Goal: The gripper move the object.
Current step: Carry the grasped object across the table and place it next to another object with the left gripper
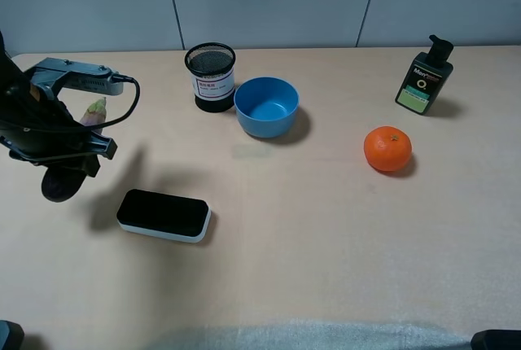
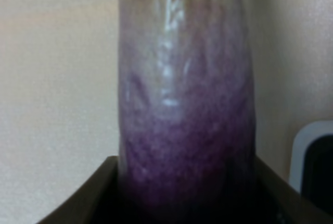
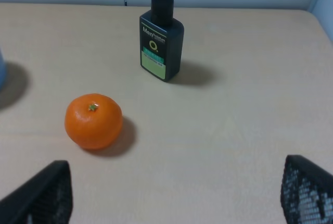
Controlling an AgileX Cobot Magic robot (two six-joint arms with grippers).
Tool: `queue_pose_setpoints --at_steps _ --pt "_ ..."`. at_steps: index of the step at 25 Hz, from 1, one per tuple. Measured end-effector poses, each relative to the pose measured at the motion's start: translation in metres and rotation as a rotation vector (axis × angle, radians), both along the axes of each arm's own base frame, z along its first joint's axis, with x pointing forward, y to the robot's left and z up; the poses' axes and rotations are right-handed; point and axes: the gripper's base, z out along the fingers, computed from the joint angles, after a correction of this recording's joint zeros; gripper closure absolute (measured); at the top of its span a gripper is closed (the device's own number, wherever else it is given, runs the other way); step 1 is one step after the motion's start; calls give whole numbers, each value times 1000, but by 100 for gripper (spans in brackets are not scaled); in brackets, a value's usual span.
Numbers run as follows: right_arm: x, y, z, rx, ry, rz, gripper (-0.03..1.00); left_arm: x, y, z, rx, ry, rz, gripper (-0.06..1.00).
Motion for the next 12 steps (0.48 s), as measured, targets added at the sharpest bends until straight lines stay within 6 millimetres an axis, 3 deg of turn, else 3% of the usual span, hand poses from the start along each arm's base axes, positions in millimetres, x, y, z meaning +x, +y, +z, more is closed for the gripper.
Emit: queue_pose_setpoints --at_steps 12 --pt "0 0 0 0 0 0 36 5 -2 -25 18 68 -2 46"
